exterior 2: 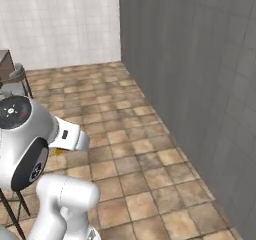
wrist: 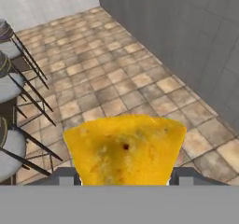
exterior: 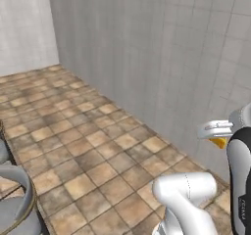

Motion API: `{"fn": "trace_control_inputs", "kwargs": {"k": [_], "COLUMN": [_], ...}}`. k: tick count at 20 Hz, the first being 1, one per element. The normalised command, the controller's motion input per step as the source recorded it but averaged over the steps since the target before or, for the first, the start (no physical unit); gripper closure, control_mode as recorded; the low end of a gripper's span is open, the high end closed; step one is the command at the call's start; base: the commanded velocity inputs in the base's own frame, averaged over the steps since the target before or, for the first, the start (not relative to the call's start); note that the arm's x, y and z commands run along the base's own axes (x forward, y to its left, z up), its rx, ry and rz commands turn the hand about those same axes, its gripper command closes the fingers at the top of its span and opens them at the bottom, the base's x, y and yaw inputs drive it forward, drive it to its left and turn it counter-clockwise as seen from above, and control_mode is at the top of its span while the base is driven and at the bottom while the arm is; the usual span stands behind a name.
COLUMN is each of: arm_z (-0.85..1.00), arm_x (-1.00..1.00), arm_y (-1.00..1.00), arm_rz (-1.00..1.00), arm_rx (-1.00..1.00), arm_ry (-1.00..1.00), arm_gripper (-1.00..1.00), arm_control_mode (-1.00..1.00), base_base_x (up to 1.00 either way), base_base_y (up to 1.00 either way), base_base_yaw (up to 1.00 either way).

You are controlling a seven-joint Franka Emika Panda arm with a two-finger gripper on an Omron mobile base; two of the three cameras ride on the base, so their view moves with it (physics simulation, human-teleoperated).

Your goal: Take the cheese, fish, and lemon from the fridge and place them on the plate on the dining counter to create an appetizer plate.

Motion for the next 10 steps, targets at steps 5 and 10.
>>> {"fn": "trace_control_inputs", "kwargs": {"k": [5, 10], "arm_z": [0.00, 0.00], "arm_x": [0.00, 0.00], "arm_y": [0.00, 0.00], "arm_rz": [0.00, 0.00], "arm_rx": [0.00, 0.00], "arm_ry": [0.00, 0.00], "arm_gripper": [1.00, 1.00], "arm_control_mode": [1.00, 1.00], "base_base_x": [1.00, 1.00], "base_base_y": [-0.02, 0.00], "base_base_yaw": [0.61, 0.57]}}
